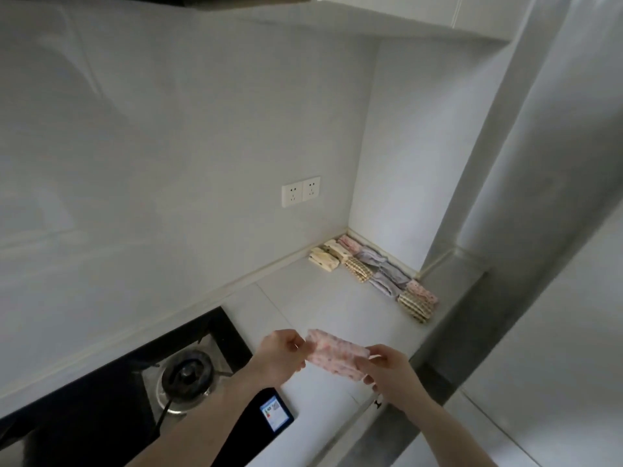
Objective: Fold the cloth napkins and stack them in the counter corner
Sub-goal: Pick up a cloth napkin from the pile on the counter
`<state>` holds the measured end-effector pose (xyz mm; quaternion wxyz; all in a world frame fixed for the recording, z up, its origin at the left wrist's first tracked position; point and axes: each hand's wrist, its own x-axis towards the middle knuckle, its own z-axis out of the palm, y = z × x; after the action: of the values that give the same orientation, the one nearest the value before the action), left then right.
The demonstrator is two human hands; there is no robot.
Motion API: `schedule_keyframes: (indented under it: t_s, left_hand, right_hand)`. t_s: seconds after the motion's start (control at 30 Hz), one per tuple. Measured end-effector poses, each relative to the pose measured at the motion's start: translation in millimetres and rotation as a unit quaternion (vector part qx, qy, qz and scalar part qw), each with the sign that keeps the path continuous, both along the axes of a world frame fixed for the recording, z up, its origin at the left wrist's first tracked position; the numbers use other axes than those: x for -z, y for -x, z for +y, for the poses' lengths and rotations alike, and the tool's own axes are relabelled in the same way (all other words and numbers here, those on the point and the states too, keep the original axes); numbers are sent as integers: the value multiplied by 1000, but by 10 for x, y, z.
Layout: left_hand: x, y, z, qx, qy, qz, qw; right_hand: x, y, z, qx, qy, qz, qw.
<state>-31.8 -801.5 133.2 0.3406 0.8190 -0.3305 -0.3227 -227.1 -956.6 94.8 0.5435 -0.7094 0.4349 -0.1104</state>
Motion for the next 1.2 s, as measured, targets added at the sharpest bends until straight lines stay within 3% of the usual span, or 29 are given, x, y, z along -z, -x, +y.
schedule_keyframes:
  t_s: [0.17, 0.4, 0.93, 1.2]
  left_hand:
    - [108, -224, -306, 7, -8, 29, 1000]
    - [302, -672, -499, -57, 8, -6, 998]
    - [604, -1162, -1378, -152, -65, -28, 986]
    - [739, -1173, -1615, -214, -69, -28, 974]
  right_hand:
    - [182, -216, -309, 58, -39, -3, 998]
    - [311, -635, -957, 131, -149, -13, 980]
    - [1313, -1666, -2542, 150, -188, 43, 970]
    - [1870, -2039, -3174, 161, -255, 88, 950]
